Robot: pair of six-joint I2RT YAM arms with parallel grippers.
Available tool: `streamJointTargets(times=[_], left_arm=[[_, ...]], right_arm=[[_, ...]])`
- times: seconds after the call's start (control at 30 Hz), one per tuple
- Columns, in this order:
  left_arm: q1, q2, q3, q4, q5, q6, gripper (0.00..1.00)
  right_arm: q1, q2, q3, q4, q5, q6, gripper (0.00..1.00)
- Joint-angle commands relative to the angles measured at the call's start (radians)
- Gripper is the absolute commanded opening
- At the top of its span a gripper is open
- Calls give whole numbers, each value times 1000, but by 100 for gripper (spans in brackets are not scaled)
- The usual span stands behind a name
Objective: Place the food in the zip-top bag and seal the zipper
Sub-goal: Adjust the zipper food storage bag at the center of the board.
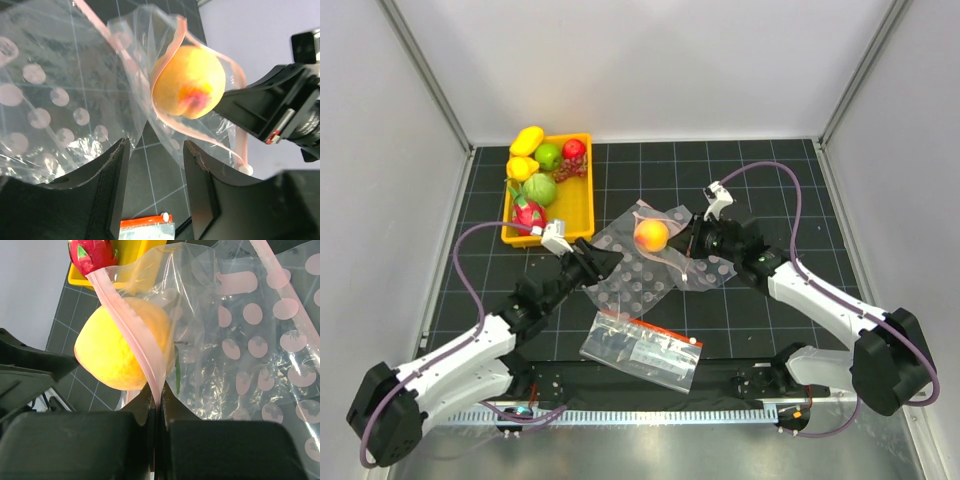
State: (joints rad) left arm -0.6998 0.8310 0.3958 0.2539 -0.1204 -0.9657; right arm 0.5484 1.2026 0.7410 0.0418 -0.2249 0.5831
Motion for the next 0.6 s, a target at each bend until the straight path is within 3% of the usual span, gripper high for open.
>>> streamJointTargets(times=[0.0,0.17,0.57], left_arm=[[-23,63,12,148,10,-50,50],[-72,141,20,208,-53,-74,43],[-109,266,54,289,-102,-96,38]], right_arm=[[-2,-11,-2,61,-19,21,1],[-4,-9,-2,66,-24,23,1],[-4,-9,-6,76,-34,32,1]])
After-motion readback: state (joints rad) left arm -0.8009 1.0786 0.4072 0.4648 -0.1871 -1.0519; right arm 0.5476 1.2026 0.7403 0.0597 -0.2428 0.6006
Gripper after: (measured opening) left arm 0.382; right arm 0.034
